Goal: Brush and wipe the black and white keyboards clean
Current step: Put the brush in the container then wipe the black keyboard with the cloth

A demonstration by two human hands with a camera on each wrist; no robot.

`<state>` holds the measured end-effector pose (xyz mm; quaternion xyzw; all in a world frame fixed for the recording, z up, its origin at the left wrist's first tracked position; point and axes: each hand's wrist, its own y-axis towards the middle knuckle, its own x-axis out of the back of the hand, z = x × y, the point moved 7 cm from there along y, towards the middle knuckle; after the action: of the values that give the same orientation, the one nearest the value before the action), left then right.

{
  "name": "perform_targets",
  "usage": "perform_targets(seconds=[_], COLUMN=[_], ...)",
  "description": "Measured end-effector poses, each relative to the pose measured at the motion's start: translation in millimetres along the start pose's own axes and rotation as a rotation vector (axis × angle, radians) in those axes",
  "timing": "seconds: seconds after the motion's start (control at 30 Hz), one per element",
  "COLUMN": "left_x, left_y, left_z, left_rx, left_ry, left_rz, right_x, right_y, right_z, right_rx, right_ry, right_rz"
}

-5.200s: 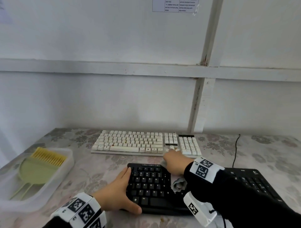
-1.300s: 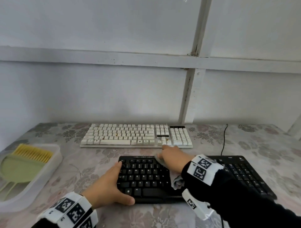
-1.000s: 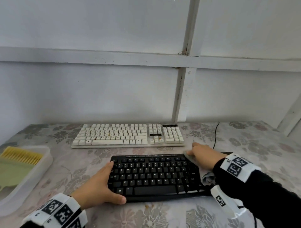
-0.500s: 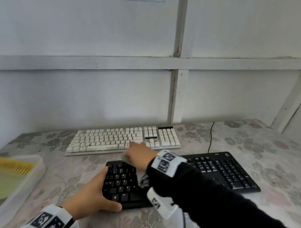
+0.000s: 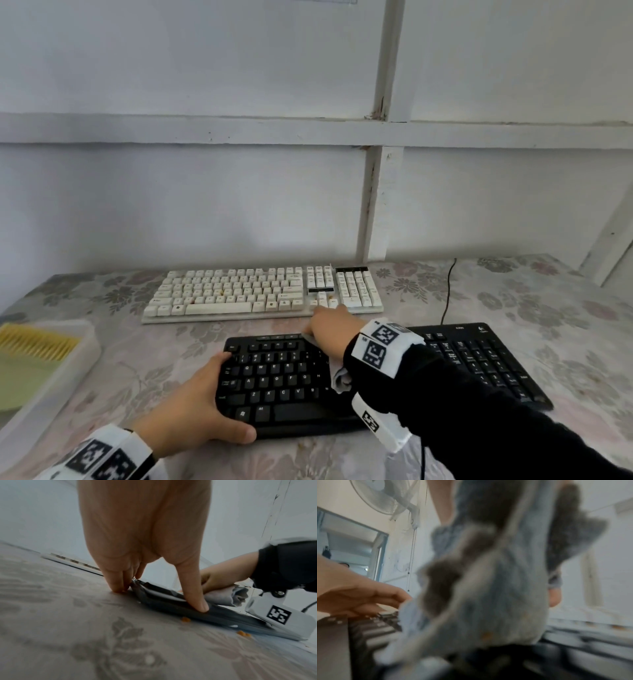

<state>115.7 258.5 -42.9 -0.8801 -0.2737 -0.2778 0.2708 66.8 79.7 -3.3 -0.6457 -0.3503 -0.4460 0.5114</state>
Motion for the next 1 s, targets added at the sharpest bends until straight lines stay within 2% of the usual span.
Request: perform_targets(seconds=[0.27,0.47,0.53,0.73,0.83,0.93,1.0], left_x=[-1.5,-4.1,-4.1,-3.6,-4.9,-5.1,-5.6], left_y=[-1.0,2.9,2.8,1.8,1.5,1.2,1.2], left_z=[0.0,6.1,5.7,1.5,0.2,0.5,0.3], left_rx=[0.009,-0.001,-0.018,-0.038,-0.039,-0.047,-0.047], left_ry=[0.001,-0.053,-0.066,-0.078,-0.085,-0.101,-0.112], left_rz=[0.059,0.066,0.071,0.061,0.067,0.068,0.078], right_x=[-24.2,-42.4,-45.1,-61.0,-65.3,-48.6,-33.3], right_y=[-41.1,-61.8,-71.5,-98.0,-109.1,-108.5,-96.2], right_z=[-100.6,-120.4,-134.1,-199.2,-231.2,-234.5,-214.5], right_rx=[-0.235,-0.153,-0.167,-0.394,-0.574,-0.634,-0.542], right_ry=[0.093,0.115,0.145,0.23,0.245,0.215,0.159], right_rz=[-0.022,-0.066,-0.078,-0.172,-0.134,-0.111,-0.108])
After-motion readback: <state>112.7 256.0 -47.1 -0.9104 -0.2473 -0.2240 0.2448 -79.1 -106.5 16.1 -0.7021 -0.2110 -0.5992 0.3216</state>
